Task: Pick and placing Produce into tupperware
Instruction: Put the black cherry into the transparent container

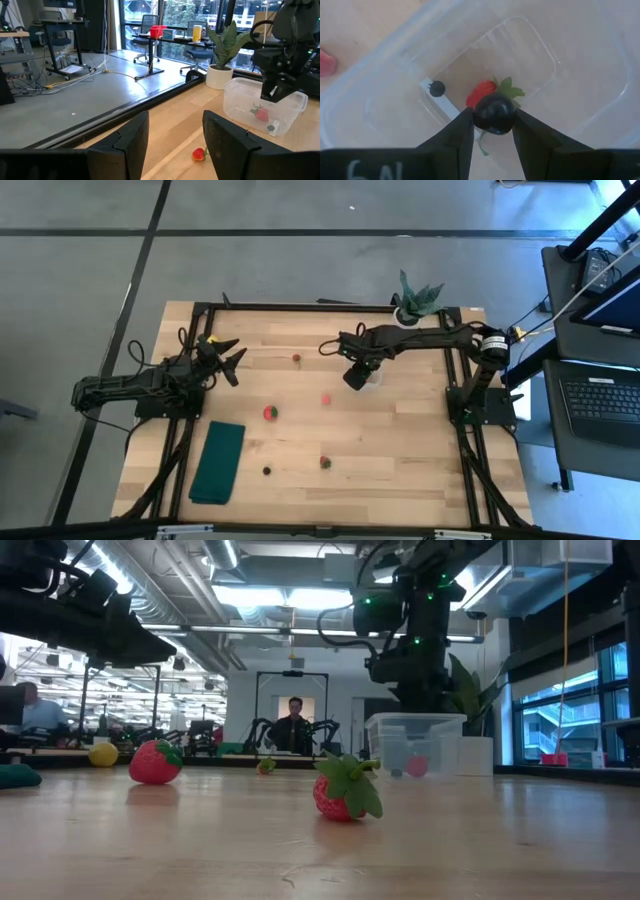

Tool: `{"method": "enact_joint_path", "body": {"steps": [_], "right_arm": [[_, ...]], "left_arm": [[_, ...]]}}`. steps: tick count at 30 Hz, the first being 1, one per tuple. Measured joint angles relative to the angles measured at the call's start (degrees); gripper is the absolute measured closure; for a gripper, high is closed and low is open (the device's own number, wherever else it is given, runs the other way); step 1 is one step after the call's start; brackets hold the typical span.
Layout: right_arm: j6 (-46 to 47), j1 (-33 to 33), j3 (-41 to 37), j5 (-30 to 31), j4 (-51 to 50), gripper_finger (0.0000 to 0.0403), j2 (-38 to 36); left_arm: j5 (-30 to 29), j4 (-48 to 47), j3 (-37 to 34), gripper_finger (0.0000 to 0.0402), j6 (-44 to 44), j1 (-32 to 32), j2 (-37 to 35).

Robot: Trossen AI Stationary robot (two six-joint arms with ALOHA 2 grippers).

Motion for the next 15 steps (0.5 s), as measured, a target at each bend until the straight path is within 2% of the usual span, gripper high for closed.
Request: {"method": "enact_joint_path", "body": {"steps": [10, 15], "right_arm": [[-1.41, -0.03, 0.00, 0.02, 0.49, 0.0268, 0.00], [-1.55, -0.03, 0.00, 0.02, 0.53, 0.0234, 0.00]], "left_arm": [[0.00, 0.09, 0.00, 0.0223, 0.00, 0.00, -0.01], [0.00, 0.16, 0.00, 0.0223, -0.02, 0.00, -0.01]]}}
